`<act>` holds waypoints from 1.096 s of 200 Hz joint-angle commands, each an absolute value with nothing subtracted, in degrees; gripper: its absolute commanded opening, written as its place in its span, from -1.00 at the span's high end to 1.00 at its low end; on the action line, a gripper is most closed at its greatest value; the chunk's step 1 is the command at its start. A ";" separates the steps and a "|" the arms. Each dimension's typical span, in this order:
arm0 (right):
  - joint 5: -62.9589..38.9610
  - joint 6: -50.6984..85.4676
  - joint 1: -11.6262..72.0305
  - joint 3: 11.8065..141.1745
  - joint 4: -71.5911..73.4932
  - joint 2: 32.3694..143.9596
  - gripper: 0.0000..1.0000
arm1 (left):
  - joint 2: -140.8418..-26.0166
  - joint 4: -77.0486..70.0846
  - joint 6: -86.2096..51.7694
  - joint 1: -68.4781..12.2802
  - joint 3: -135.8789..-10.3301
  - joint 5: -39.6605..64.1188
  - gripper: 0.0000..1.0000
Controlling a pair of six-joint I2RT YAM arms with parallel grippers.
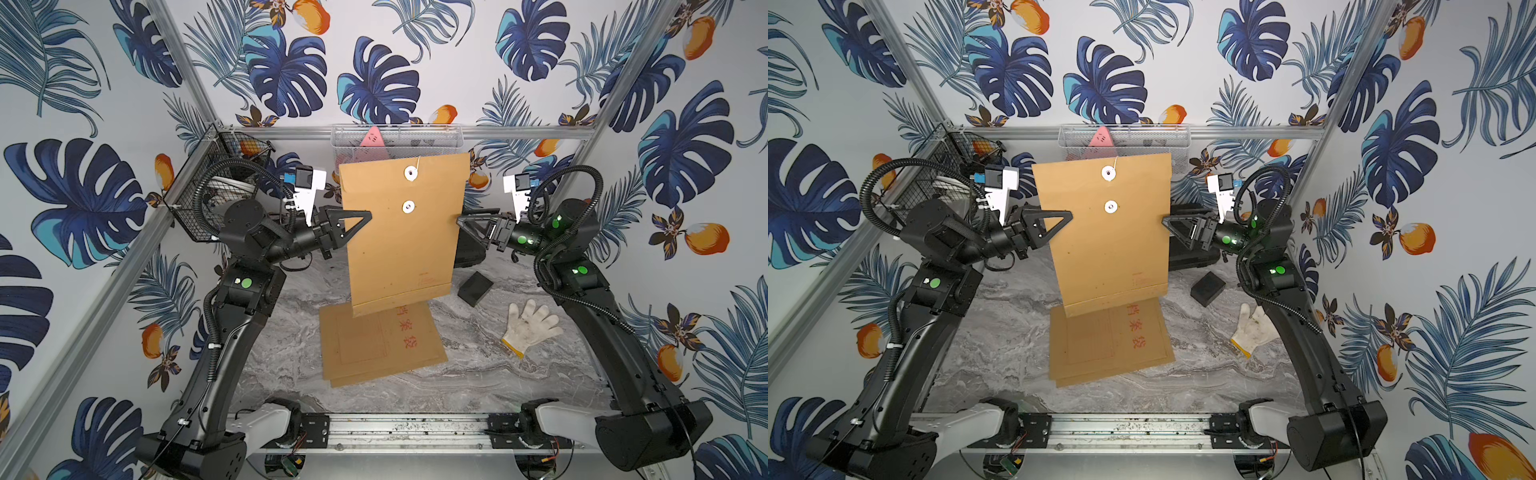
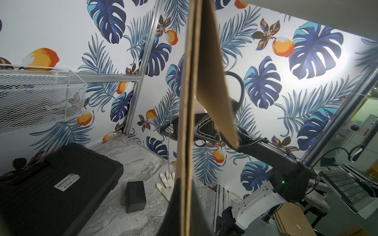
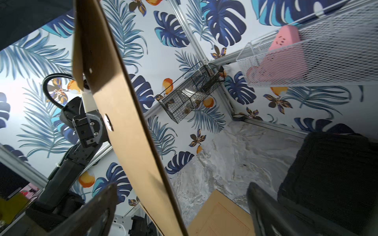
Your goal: Open the file bag
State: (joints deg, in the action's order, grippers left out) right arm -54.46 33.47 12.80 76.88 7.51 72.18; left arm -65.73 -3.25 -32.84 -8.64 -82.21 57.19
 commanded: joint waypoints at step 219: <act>-59.81 38.77 15.82 91.88 17.90 78.71 -0.87 | -62.51 10.07 -22.71 -8.57 -86.91 63.81 1.00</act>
State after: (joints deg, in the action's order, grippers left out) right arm -58.76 46.28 15.75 89.65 25.36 79.18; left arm -62.57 5.74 -27.68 -8.64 -86.02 64.18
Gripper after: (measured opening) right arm 0.943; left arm 0.066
